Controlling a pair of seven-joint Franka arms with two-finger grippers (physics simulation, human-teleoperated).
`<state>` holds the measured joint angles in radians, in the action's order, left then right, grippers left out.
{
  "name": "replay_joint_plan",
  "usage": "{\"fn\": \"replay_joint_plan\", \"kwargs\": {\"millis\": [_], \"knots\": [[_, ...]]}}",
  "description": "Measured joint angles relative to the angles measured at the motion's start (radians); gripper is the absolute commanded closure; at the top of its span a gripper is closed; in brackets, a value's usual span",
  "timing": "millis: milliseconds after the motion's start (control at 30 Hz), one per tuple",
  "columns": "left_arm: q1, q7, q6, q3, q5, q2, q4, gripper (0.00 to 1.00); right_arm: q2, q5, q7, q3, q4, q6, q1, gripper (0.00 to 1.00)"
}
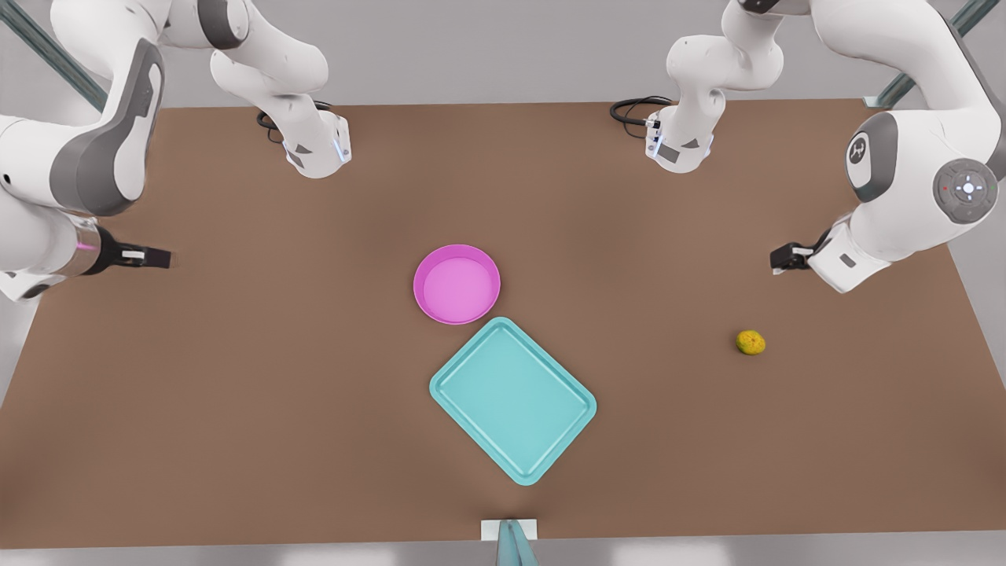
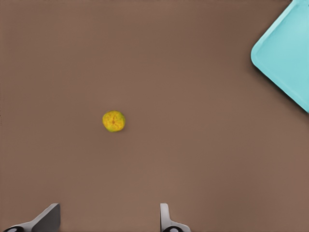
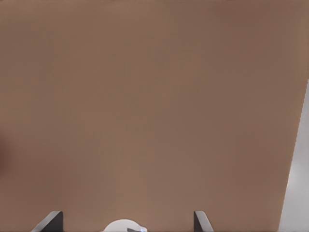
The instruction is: Place the orange on the plate with the left arm and the plate on the tray with the right arm
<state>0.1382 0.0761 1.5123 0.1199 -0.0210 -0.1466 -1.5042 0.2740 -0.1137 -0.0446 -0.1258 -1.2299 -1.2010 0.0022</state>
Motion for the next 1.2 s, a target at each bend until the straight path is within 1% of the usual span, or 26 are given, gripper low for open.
{"fn": "replay_joint_plan", "kwargs": {"millis": [100,167,267,367,533,700,867,1200], "knots": [[-0.005,0.005,0.021,0.001,0.002,-0.05,-0.008,0.0,0.004,0.005,-0.001,-0.002,0.001,-0.024,-0.013,0.0],[-0.042,0.008,0.048,0.002,0.008,-0.176,-0.014,0.0,0.005,0.006,-0.001,-0.002,0.001,-0.035,-0.013,0.0],[-0.108,0.03,0.149,0.002,0.014,-0.353,-0.049,0.0,0.005,0.008,-0.002,-0.003,0.001,-0.045,-0.021,0.0],[-0.156,0.072,0.273,0.003,0.016,-0.439,-0.09,0.0,0.005,0.009,-0.003,-0.003,0.001,-0.052,-0.022,0.0],[-0.158,0.132,0.457,0.001,0.018,-0.469,-0.185,0.0,0.005,0.009,-0.004,-0.003,0.001,-0.057,-0.029,0.0],[-0.154,0.177,0.555,0.001,0.019,-0.483,-0.217,0.0,0.006,0.01,-0.006,-0.003,0.0,-0.059,-0.042,0.0],[-0.149,0.211,0.601,0.002,0.019,-0.514,-0.223,0.0,0.006,0.011,-0.007,-0.003,-0.001,-0.059,-0.042,0.0],[-0.147,0.256,0.614,0.003,0.018,-0.546,-0.24,0.0,0.006,0.013,-0.009,-0.003,0.001,-0.059,-0.043,0.0]]}}
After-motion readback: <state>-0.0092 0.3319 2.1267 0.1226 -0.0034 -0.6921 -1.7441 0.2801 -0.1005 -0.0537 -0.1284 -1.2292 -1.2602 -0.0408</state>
